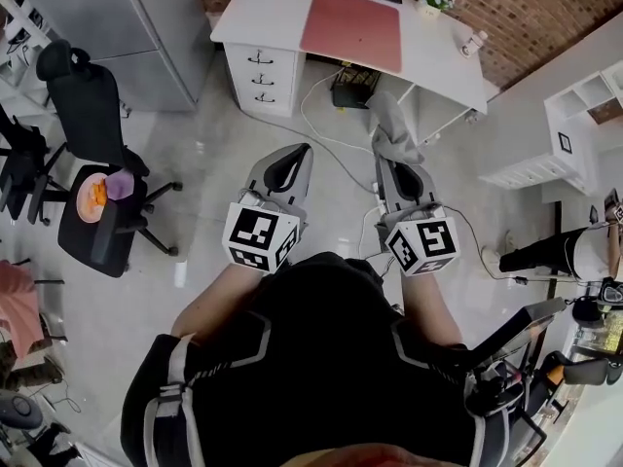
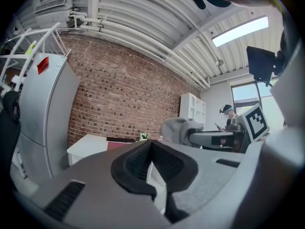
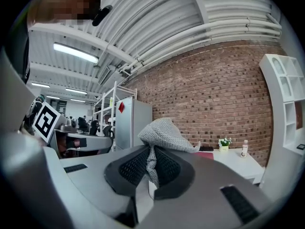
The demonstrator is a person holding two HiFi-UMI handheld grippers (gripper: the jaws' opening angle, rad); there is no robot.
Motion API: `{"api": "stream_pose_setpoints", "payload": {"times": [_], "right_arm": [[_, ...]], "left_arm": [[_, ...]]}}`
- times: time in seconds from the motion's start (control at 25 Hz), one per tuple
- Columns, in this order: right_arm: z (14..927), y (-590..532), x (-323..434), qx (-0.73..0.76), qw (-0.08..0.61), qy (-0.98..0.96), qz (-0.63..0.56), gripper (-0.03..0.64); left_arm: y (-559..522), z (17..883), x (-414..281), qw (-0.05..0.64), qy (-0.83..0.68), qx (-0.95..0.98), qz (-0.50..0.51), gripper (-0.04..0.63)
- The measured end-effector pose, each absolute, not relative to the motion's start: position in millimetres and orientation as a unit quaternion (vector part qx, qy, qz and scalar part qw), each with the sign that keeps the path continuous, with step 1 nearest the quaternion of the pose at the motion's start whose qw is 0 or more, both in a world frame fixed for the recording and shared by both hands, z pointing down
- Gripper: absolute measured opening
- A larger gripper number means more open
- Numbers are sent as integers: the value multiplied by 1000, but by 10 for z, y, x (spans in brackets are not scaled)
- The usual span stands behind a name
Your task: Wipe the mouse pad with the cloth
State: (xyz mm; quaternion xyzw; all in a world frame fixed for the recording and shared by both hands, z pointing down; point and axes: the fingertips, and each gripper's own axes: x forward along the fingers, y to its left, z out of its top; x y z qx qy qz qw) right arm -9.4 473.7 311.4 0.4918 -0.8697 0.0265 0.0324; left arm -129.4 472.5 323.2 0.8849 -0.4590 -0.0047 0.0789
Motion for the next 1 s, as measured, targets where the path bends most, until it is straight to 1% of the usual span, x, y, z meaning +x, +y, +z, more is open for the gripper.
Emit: {"api": "stream_pose_setpoints", "payload": {"times": [0.4,0.6,0.84,1.0], "right_arm": [[3200,4510,-329,480,53,-875,27,37],[3214,4194,-287,472,47,-880,25,37],[3193,3751,-252,440,37,-897,19,37],[3139,3379,-101,446,29,-894,23,37]], "left_arm": [[4570,3302,-1510,105,-459,882,-24,-2],[4364,3294,-1442,90,-470,878,-8,-2],[3949,3276,-1325,88,-486,869,1,-2],[3632,3279,-1193,92,-493,865,3,-2]]}}
